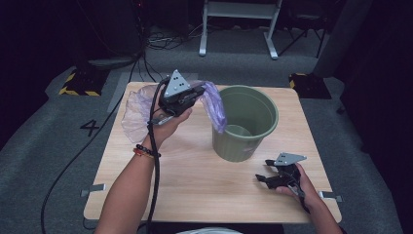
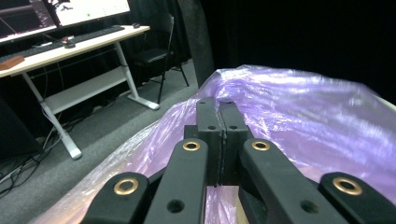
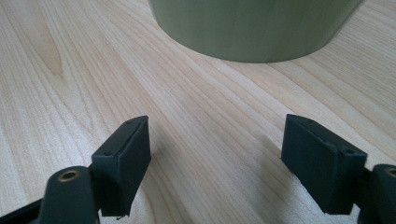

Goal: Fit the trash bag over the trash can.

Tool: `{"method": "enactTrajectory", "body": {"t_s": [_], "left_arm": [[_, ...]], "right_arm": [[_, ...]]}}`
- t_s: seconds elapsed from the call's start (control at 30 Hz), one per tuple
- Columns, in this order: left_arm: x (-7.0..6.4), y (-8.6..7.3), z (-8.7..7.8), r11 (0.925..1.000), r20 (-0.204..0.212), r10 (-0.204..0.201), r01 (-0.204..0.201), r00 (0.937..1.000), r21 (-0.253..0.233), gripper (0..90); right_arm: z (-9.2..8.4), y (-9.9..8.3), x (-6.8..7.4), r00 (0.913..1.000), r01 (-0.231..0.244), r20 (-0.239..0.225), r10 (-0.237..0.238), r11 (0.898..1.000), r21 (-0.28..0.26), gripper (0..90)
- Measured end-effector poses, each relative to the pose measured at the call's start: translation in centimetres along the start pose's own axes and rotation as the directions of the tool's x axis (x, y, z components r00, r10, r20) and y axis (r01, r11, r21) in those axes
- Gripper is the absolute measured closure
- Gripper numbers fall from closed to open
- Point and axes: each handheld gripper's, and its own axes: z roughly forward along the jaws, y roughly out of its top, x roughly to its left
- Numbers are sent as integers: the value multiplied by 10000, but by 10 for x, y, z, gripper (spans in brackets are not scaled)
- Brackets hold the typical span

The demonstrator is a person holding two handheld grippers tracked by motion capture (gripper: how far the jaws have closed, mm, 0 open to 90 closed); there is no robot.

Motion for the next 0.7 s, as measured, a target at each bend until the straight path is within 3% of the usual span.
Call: {"method": "enactTrajectory", "body": {"t_s": [0.27, 0.43, 0.6, 0.7], "left_arm": [[-16, 3, 17, 9999, 289, 126, -127, 9995, 36, 895], [-26, 3, 26, 9992, 219, 348, -352, 9992, 198, 896], [-31, 4, 36, 9989, 182, 345, -350, 9992, 302, 895], [-35, 6, 41, 9985, 154, 441, -446, 9989, 320, 895]], "right_arm": [[-8, 2, -6, 9996, -226, 183, 233, 9991, -355, 251], [-38, 17, -10, 9981, -201, 548, 278, 9904, -1368, 255], [-57, 31, -10, 9971, 103, 763, 50, 9800, -1989, 261], [-64, 39, -13, 9957, 208, 927, -17, 9786, -2049, 263]]}}
